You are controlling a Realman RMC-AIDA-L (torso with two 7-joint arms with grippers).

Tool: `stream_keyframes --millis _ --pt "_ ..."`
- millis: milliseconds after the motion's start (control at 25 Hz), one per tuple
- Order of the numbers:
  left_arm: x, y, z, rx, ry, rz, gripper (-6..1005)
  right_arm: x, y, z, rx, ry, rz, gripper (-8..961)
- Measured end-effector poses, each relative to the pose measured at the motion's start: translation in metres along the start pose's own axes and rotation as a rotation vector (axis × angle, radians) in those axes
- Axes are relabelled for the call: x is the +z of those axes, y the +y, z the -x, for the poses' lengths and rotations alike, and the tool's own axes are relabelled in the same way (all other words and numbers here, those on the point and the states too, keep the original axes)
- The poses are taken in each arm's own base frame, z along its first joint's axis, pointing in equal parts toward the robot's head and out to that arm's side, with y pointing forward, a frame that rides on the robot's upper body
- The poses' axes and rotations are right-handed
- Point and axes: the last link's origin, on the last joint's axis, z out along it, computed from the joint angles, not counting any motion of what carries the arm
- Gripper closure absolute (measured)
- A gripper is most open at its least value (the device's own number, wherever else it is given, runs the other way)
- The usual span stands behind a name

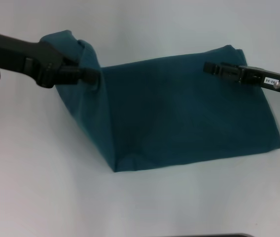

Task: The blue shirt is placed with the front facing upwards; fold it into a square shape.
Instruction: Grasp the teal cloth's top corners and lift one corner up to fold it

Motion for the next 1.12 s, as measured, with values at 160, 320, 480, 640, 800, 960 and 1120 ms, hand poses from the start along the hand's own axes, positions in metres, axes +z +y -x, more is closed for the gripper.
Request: stream_keyframes --millis 160,320,480,640,800,960,1120 --pt "0.003 0.004 -0.009 0.018 0.003 -0.004 973 0.001 0.001 0.000 -0.003 0.000 0.002 54" --pt "0.006 0.006 -0.015 0.030 0.002 -0.005 973 0.002 0.001 -0.001 -0.006 0.002 0.004 54" --pt "0.008 0.007 -0.016 0.029 0.002 0.001 973 0.002 0.001 -0.001 -0.010 0.002 0.006 54" --pt "0.009 0.009 -0.016 0.033 0.004 0.009 973 0.004 0.003 -0.002 -0.013 0.005 0.017 53" --pt "0.010 0.013 -0.020 0.057 0.017 0.034 973 0.011 0.008 -0.006 -0.033 0.013 0.040 53" --pt "0.012 0.018 -0.025 0.090 0.026 0.052 972 0.015 0.010 -0.007 -0.042 0.024 0.049 53" --pt "0.015 0.022 -0.029 0.114 0.029 0.069 972 0.015 0.011 -0.008 -0.043 0.027 0.052 54"
